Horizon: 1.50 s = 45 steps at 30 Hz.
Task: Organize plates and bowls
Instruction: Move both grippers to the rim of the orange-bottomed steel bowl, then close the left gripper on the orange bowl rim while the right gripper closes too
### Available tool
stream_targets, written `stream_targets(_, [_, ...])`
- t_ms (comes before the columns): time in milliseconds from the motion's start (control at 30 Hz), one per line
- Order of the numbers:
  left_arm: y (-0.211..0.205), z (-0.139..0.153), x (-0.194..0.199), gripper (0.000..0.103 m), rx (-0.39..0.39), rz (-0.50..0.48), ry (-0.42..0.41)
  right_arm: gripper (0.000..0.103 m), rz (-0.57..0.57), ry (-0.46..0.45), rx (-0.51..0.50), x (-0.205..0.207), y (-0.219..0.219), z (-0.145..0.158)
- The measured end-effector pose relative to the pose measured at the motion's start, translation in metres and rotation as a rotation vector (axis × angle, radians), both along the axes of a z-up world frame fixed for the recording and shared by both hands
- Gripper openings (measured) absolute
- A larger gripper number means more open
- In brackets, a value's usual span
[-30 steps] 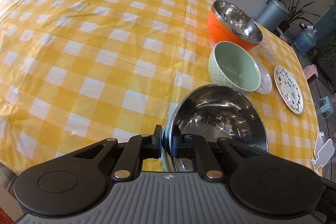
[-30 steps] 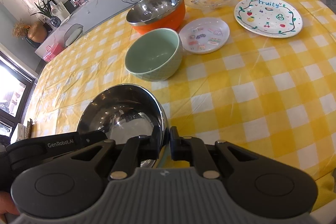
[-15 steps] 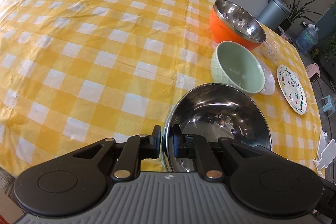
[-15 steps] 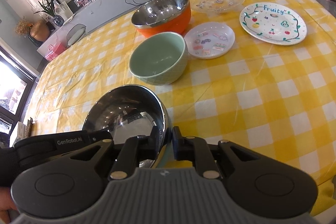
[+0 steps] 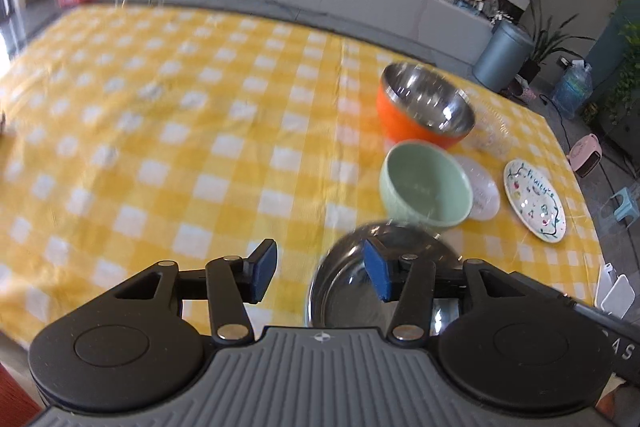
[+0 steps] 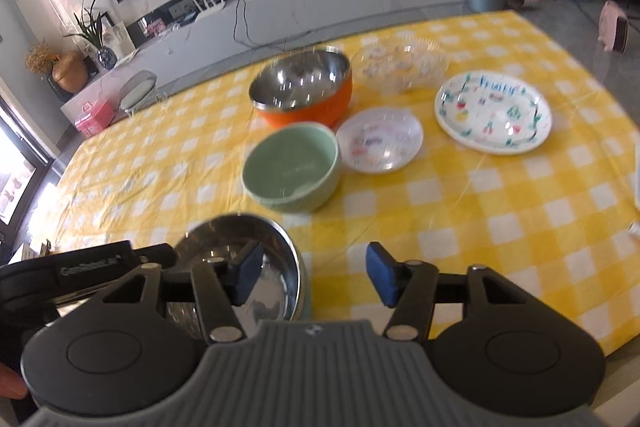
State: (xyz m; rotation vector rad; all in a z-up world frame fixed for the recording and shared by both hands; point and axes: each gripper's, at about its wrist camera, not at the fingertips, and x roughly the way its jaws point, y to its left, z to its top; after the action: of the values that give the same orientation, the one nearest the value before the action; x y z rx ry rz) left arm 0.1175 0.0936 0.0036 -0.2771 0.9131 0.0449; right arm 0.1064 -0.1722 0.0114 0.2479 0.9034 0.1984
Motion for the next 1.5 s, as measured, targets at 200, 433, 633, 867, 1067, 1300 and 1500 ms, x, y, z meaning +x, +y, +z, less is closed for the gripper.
stream_targets(200, [-0.011, 0.03, 0.019, 0.057, 0.014, -0.085, -0.044, 0.065, -0.032, -0.041, -0.035, 0.013, -0.013, 0.021])
stream_targets(433, [-0.026, 0.045, 0.053, 0.057, 0.028, -0.173, -0.05, 0.07, -0.04, -0.067, -0.085, 0.04, -0.022, 0.035])
stream_targets(633, [-0.029, 0.043, 0.09, 0.057, 0.005, -0.211, -0.032, 0.075, -0.038, -0.069, -0.124, 0.072, -0.024, 0.037])
stream_targets(867, [-0.028, 0.031, 0.128, 0.058, -0.065, -0.227, -0.03, 0.075, -0.057, -0.035, -0.103, 0.115, -0.032, 0.026])
stream_targets(1067, [-0.027, 0.013, 0.162, 0.059, -0.113, -0.218, 0.003, 0.073, -0.097, 0.026, -0.038, 0.153, -0.044, 0.01])
stream_targets(1300, [-0.03, -0.011, 0.194, 0.059, -0.089, -0.203, 0.042, 0.064, -0.115, 0.078, 0.029, 0.189, -0.045, -0.009])
stream_targets(1500, [-0.022, -0.033, 0.217, 0.051, -0.106, -0.168, 0.088, 0.059, -0.092, 0.094, 0.096, 0.212, -0.025, -0.017])
